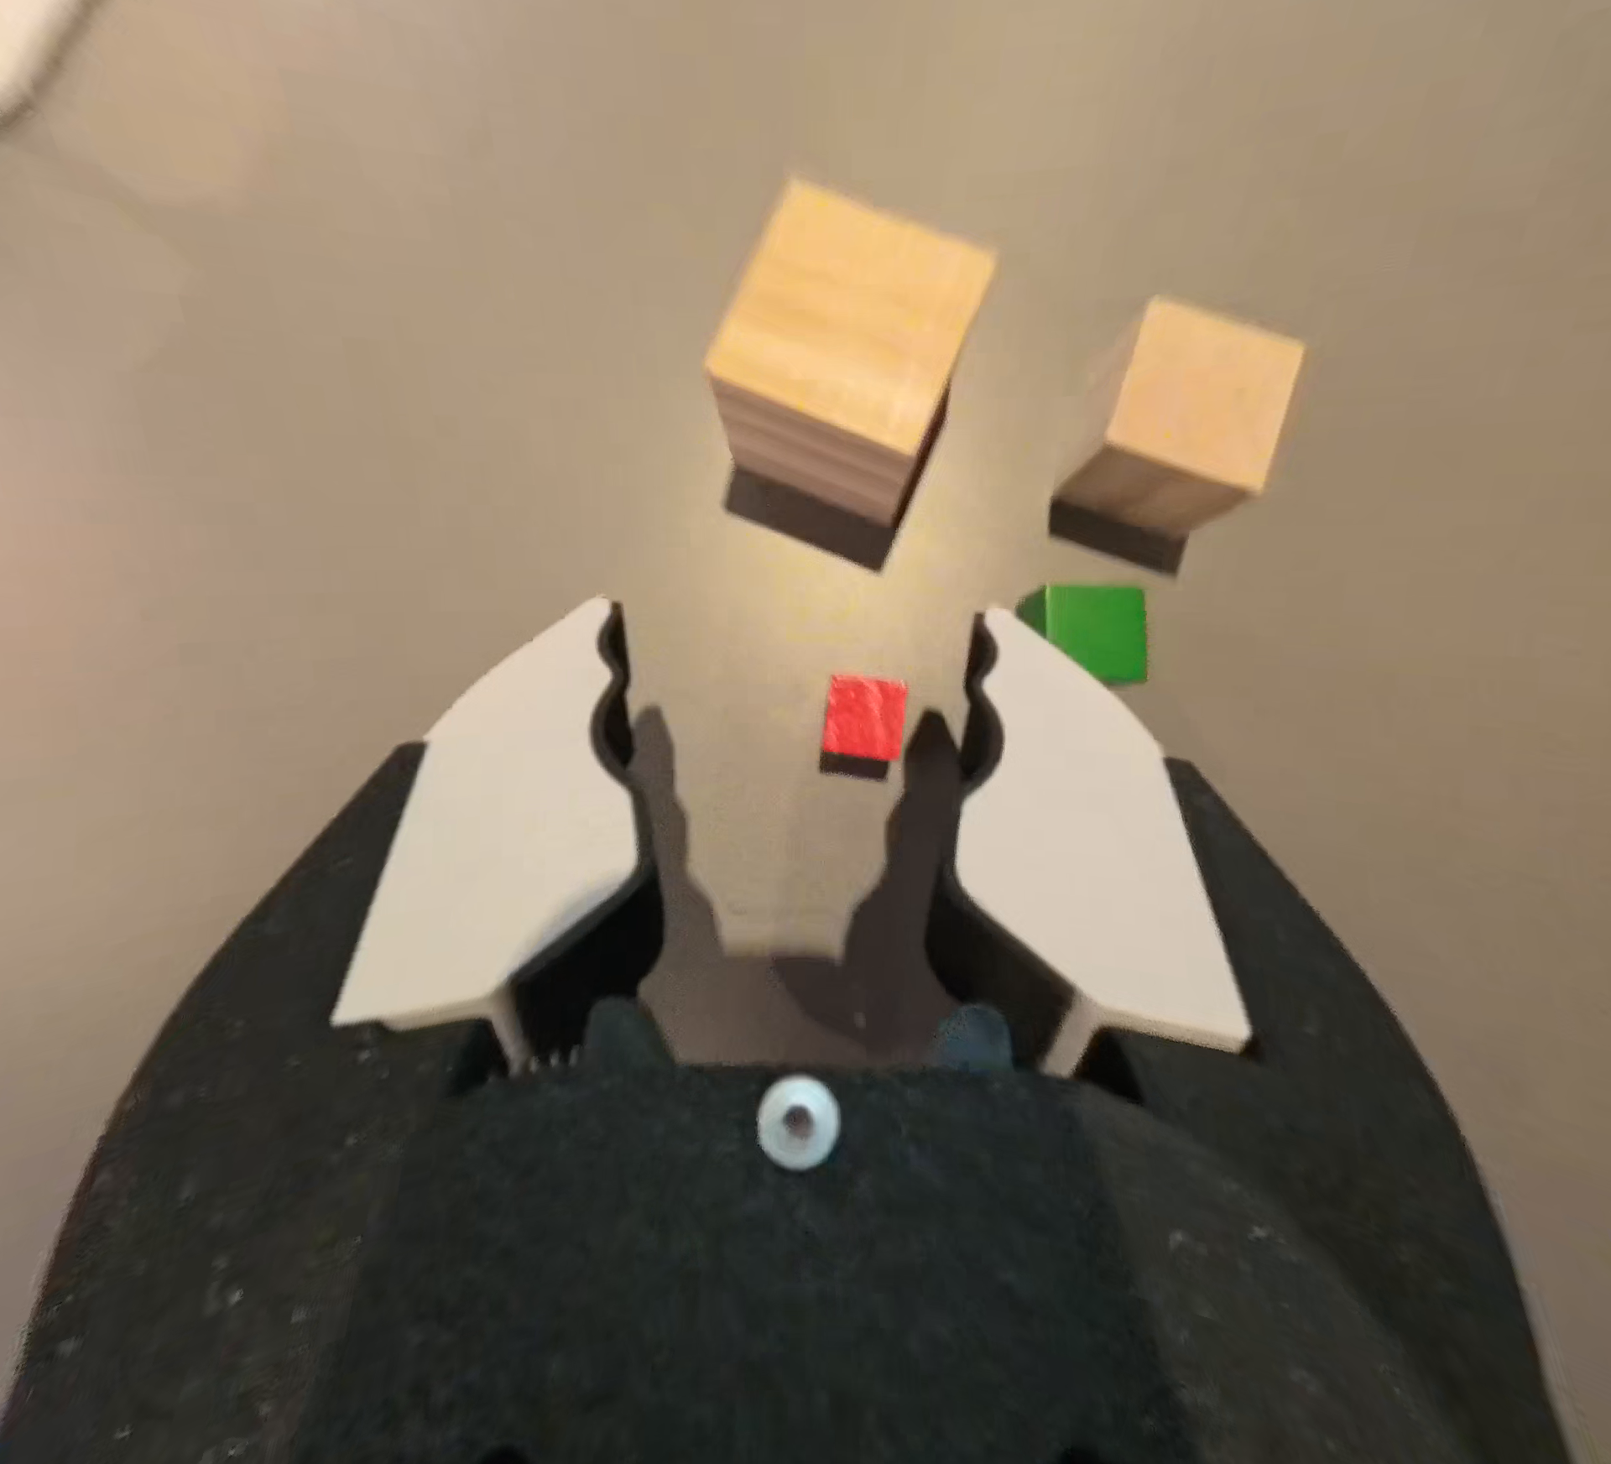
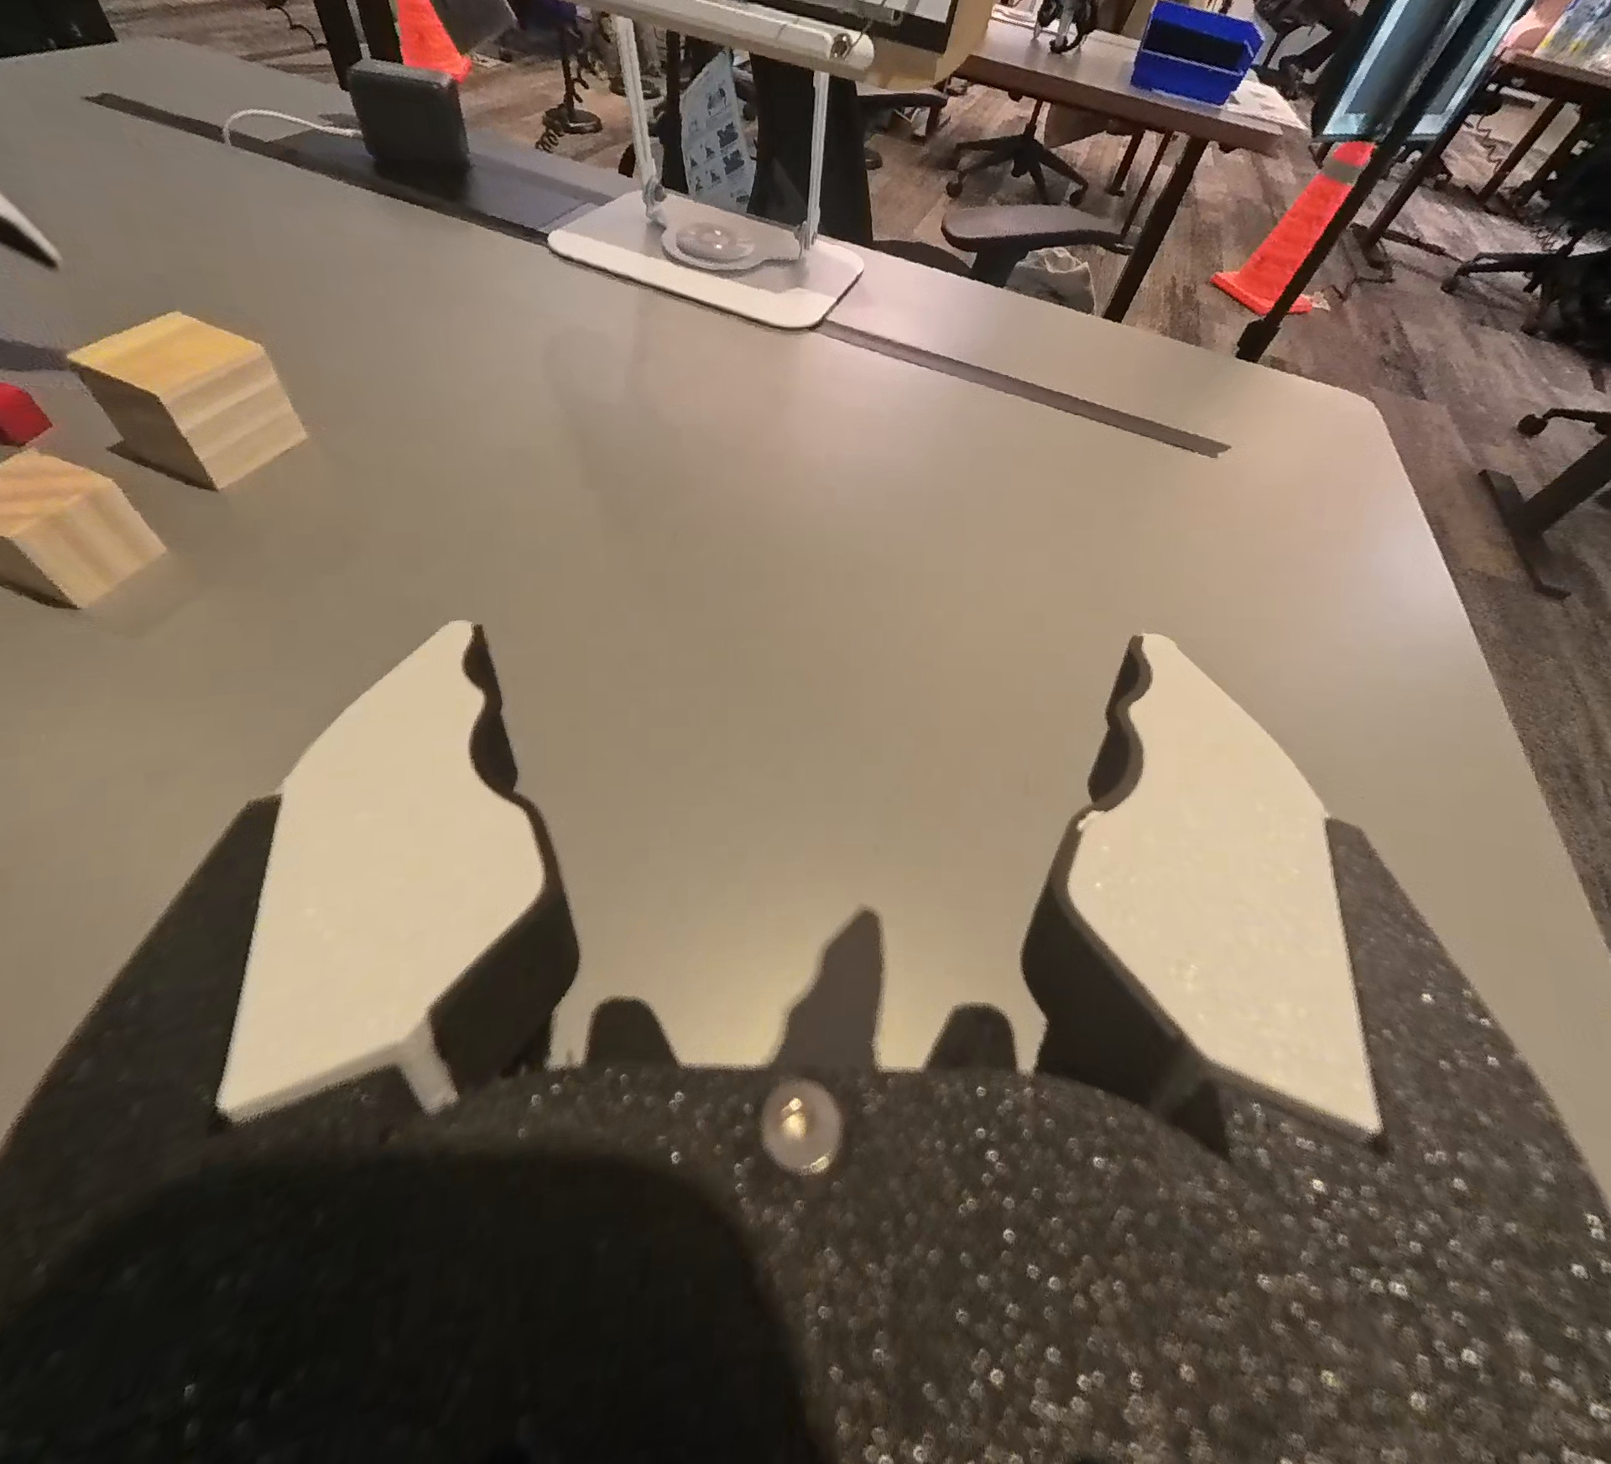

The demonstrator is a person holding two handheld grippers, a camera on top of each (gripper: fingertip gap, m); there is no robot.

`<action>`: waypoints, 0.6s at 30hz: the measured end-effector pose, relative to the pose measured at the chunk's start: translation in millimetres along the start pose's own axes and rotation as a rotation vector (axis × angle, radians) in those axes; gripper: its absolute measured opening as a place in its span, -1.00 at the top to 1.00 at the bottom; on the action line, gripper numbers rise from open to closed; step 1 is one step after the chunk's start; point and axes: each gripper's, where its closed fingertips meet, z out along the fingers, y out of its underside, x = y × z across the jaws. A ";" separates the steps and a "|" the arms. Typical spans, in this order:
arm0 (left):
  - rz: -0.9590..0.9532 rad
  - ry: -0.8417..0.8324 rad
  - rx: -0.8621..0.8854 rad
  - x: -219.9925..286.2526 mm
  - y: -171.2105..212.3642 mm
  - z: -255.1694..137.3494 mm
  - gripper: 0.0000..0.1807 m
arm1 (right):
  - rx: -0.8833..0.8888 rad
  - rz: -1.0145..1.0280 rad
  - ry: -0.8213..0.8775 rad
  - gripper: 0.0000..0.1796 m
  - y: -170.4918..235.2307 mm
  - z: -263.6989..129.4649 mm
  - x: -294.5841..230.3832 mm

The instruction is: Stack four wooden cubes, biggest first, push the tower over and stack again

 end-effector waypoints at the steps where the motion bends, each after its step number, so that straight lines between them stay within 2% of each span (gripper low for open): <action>1: -0.007 -0.036 0.073 -5.3 -10.1 -5.8 0.10 | 0.001 0.002 0.000 -0.44 -0.7 2.4 0.4; 5: -0.058 -0.128 0.355 -18.3 -45.0 -28.9 -0.10 | 0.004 0.003 0.001 -0.45 -4.5 14.9 1.5; 8: -0.114 -0.184 0.493 -25.5 -55.3 -39.9 -0.19 | 0.014 0.006 0.002 -0.45 -8.8 25.2 2.6; 13: -0.157 -0.284 0.609 -30.7 -53.5 -49.2 -0.27 | 0.026 0.000 0.011 -0.47 -13.8 45.8 6.5; 18: -0.177 -0.343 0.670 -30.9 -51.9 -56.7 -0.23 | 0.045 0.012 0.026 -0.48 -16.3 72.0 12.8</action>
